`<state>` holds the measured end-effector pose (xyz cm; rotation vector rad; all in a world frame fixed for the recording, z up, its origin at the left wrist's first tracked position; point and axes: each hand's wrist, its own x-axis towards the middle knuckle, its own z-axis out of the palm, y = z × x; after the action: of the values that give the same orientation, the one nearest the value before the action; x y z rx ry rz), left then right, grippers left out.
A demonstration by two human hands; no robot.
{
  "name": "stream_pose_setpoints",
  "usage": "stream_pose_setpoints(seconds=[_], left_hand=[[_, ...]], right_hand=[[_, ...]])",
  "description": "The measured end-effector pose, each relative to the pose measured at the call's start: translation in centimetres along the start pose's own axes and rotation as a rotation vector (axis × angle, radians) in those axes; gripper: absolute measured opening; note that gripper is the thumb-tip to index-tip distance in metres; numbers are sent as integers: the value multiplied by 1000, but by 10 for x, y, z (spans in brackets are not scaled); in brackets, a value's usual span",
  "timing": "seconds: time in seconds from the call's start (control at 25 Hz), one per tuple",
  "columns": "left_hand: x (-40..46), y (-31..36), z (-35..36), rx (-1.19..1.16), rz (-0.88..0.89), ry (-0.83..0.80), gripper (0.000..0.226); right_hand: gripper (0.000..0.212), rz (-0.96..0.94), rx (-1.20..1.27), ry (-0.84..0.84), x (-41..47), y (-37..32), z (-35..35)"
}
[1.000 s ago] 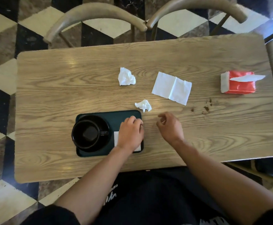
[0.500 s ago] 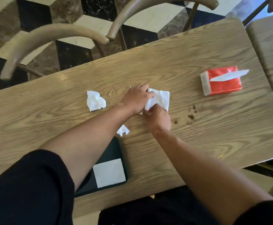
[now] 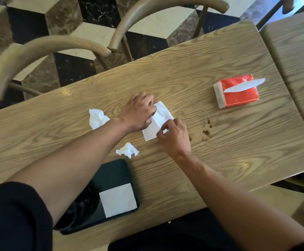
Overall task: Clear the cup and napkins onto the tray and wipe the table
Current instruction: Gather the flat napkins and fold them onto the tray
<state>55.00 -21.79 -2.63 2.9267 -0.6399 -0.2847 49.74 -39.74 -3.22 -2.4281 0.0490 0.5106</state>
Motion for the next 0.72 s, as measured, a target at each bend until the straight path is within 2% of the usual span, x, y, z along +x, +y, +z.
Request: stream_pose_setpoints(seconds=[0.12,0.2,0.28,0.36,0.44,0.56,0.64,0.72], left_hand=[[-34,2,-13,-170,11,77,8],[-63,10,-26,-380,-52,105,6],[-97,24,-41,-639,-268,130,5],[-131,40,-50,-889,-520,176,5],[-162,60,-48,-1199,-738,259,6],[-210,87,-26,-1667,-1093,340,24],[-240,104,-3,-1709,-1284,367,26],[-264,123,17,-1611,-1429,382,16]], right_hand=[[30,-170,50,20,-11,3,-7],[32,-300,81,-35,-21,-1,-13],[15,-300,166,-96,-36,-11,-22],[6,-207,283,-182,-54,-22,-29],[6,-131,432,-270,-72,-27,-29],[12,-35,517,-413,-105,-30,-18],[13,44,438,-465,-128,-28,-2],[12,123,328,-484,-145,-23,17]])
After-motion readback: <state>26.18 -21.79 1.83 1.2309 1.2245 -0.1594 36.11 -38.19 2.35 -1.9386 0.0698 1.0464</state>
